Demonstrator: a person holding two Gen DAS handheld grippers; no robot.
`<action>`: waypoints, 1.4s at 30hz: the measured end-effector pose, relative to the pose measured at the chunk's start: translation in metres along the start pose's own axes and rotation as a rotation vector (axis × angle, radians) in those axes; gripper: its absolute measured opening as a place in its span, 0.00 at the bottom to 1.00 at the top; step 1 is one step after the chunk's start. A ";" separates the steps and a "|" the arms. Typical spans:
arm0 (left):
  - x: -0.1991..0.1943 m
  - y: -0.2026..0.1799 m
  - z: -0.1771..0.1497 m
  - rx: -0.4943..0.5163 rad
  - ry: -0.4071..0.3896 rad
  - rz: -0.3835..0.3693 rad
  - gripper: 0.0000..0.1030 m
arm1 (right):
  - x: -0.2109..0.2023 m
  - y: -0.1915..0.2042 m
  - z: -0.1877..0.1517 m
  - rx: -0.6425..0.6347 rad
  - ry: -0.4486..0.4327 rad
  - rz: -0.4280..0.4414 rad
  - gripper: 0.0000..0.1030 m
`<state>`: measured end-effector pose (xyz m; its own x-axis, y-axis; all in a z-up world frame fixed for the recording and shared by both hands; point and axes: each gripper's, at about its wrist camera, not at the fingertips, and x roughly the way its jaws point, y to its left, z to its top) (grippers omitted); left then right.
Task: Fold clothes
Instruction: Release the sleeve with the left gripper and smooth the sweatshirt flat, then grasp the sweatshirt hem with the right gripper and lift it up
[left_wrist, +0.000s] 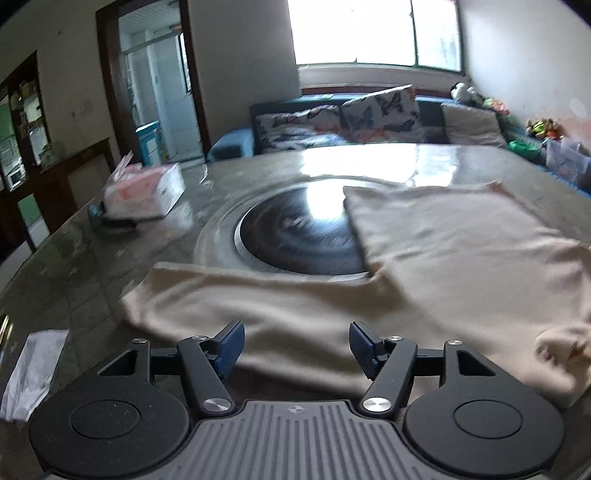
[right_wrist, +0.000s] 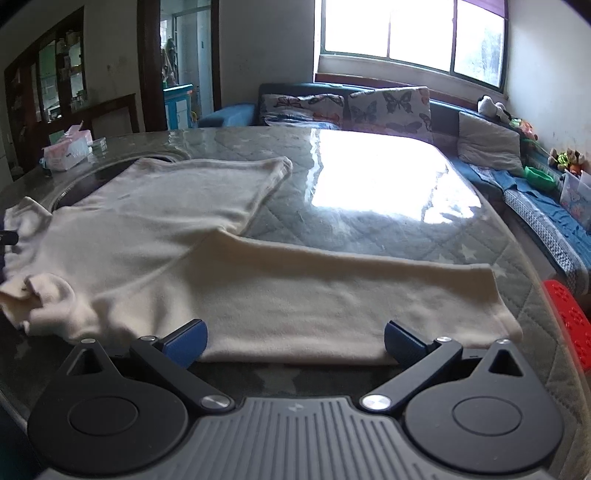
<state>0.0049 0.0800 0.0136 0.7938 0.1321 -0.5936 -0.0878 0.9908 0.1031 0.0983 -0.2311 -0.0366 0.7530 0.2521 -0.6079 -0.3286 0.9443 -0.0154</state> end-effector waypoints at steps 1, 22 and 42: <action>-0.001 -0.006 0.004 0.006 -0.012 -0.018 0.64 | -0.001 0.002 0.001 -0.004 -0.006 0.003 1.00; 0.003 -0.117 0.014 0.184 -0.029 -0.282 0.65 | -0.016 -0.008 -0.002 0.038 -0.023 0.001 1.00; -0.001 -0.187 0.002 0.354 -0.022 -0.441 0.68 | -0.005 -0.123 -0.025 0.152 0.024 -0.405 1.00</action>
<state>0.0212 -0.1050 -0.0034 0.7222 -0.2969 -0.6247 0.4596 0.8810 0.1126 0.1206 -0.3542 -0.0517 0.7900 -0.1486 -0.5948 0.0799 0.9868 -0.1405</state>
